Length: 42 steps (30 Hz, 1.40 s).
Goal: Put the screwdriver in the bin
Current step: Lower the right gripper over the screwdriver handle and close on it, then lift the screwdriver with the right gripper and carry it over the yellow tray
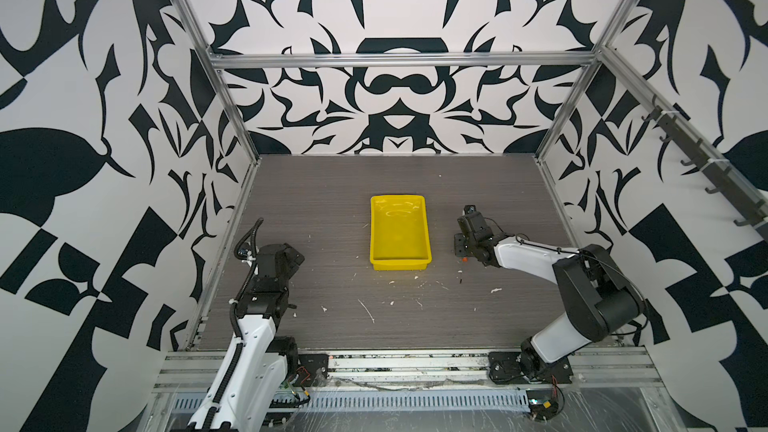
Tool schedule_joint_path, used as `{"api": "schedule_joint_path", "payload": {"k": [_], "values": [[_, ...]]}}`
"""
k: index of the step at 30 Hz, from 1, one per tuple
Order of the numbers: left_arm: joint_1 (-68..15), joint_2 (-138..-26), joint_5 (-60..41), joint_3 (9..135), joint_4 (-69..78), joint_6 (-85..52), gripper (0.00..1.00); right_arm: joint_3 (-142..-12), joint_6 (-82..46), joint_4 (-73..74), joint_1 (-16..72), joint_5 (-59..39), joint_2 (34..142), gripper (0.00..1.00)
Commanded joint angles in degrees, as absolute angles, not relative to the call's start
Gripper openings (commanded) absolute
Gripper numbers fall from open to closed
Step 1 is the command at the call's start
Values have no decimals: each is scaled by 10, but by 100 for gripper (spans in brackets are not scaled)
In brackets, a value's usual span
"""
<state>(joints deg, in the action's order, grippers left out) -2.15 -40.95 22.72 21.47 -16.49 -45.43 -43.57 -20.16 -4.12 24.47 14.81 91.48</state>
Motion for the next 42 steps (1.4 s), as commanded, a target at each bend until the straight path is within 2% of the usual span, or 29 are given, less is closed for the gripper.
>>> {"api": "schedule_joint_path", "payload": {"k": [1, 6, 15, 20, 23, 26, 28, 32, 42], "values": [[-20, -411, 230, 223, -154, -460, 100, -460, -199, -57, 247, 158, 917, 41], [-19, -419, 228, 230, -164, -459, 100, -460, -197, -57, 252, 163, 917, 36], [-19, -409, 230, 227, -165, -461, 100, -479, -191, -76, 266, 178, 938, 32], [-19, -399, 247, 224, -176, -474, 100, -500, -190, -96, 271, 184, 959, 32], [-20, -397, 242, 220, -169, -471, 100, -524, -189, -120, 271, 187, 981, 38], [-19, -400, 232, 223, -170, -467, 100, -533, -190, -131, 276, 197, 988, 37], [-19, -401, 232, 224, -173, -467, 100, -530, -190, -133, 276, 199, 983, 33], [-19, -401, 232, 223, -170, -467, 100, -527, -199, -154, 276, 199, 969, 16], [-20, -401, 232, 224, -171, -468, 100, -589, -234, -265, 276, 233, 915, 12]]}}
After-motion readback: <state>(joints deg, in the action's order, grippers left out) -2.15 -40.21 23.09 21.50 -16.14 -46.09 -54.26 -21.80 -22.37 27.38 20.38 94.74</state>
